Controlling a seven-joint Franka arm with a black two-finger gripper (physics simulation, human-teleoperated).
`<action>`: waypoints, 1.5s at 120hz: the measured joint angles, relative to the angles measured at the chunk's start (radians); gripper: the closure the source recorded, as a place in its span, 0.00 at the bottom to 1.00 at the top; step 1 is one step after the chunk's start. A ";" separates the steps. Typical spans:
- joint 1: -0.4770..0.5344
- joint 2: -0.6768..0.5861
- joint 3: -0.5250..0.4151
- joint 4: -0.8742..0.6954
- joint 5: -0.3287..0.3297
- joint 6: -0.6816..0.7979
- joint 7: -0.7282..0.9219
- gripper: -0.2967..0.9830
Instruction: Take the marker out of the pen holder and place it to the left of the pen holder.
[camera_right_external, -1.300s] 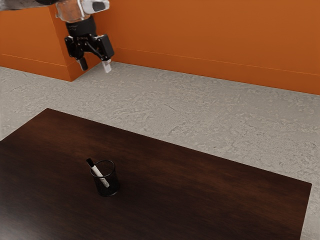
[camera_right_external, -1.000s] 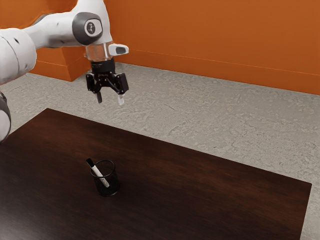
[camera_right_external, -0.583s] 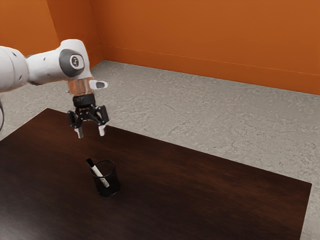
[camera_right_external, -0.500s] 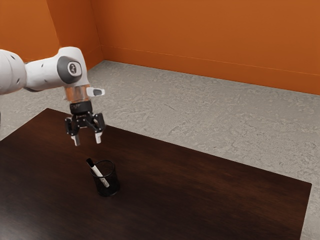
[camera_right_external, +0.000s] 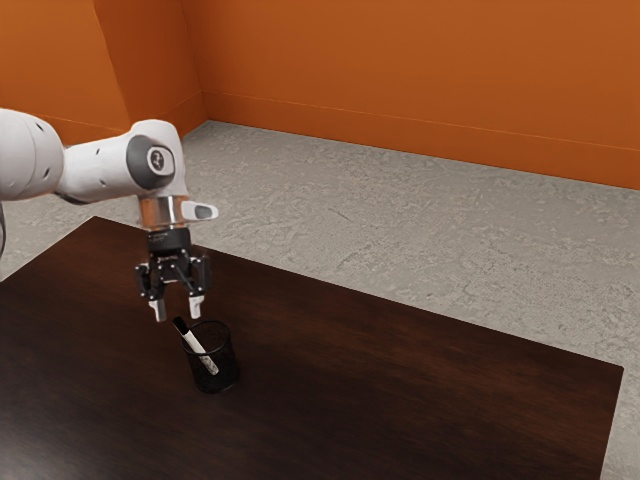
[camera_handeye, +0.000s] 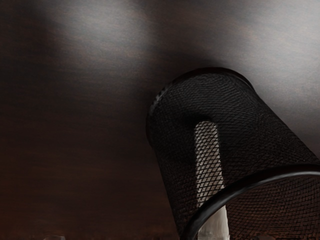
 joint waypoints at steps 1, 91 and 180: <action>0.000 0.000 0.000 -0.001 0.000 -0.002 0.000 0.40; -0.069 0.000 -0.005 -0.002 -0.039 -0.125 0.002 0.71; -0.110 -0.177 0.009 0.034 0.008 -0.217 0.001 0.85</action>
